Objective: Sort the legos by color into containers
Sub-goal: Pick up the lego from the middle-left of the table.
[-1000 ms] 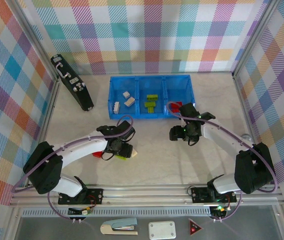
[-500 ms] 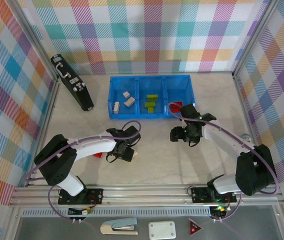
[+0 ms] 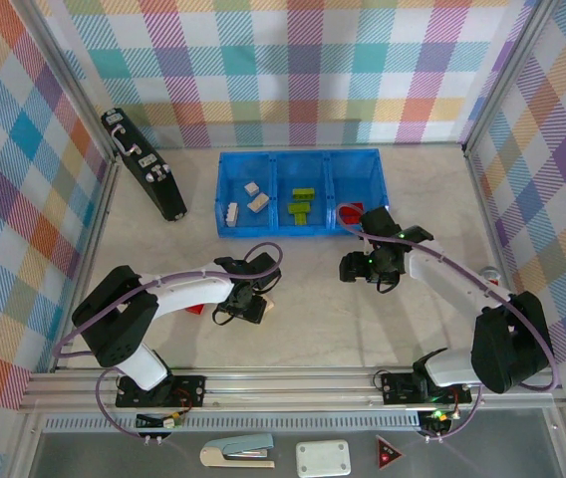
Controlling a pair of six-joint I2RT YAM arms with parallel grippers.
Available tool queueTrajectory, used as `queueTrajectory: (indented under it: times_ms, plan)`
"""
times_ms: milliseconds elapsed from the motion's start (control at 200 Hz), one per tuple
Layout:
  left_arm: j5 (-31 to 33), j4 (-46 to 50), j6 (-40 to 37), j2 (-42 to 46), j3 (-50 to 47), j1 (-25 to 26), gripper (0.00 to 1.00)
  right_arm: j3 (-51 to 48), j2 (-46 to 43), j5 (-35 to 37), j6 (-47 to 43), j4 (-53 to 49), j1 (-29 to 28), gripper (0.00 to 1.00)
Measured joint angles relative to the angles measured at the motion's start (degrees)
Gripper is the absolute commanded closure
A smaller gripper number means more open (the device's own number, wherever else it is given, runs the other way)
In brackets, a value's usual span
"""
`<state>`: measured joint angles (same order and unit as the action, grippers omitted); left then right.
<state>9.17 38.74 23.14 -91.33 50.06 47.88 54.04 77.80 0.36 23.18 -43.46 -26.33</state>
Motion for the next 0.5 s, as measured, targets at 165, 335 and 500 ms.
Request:
queueTrajectory:
  times_ms: [165, 335, 500]
  plan:
    - [0.52, 0.02, -0.46, 0.0, 0.11, -0.37, 0.37, -0.04, -0.39, -0.02, 0.07, -0.13, 0.0, 0.25]
    - [0.28, -0.2, -2.01, -0.46, 0.59, -1.57, 0.42, -0.72, -1.05, 0.0, 0.17, -0.52, 0.0, 0.25]
    - [-0.15, -0.13, -3.82, -2.14, 2.38, -3.26, 0.46, -0.81, -1.64, 0.02, 0.2, -1.2, 0.0, 0.25]
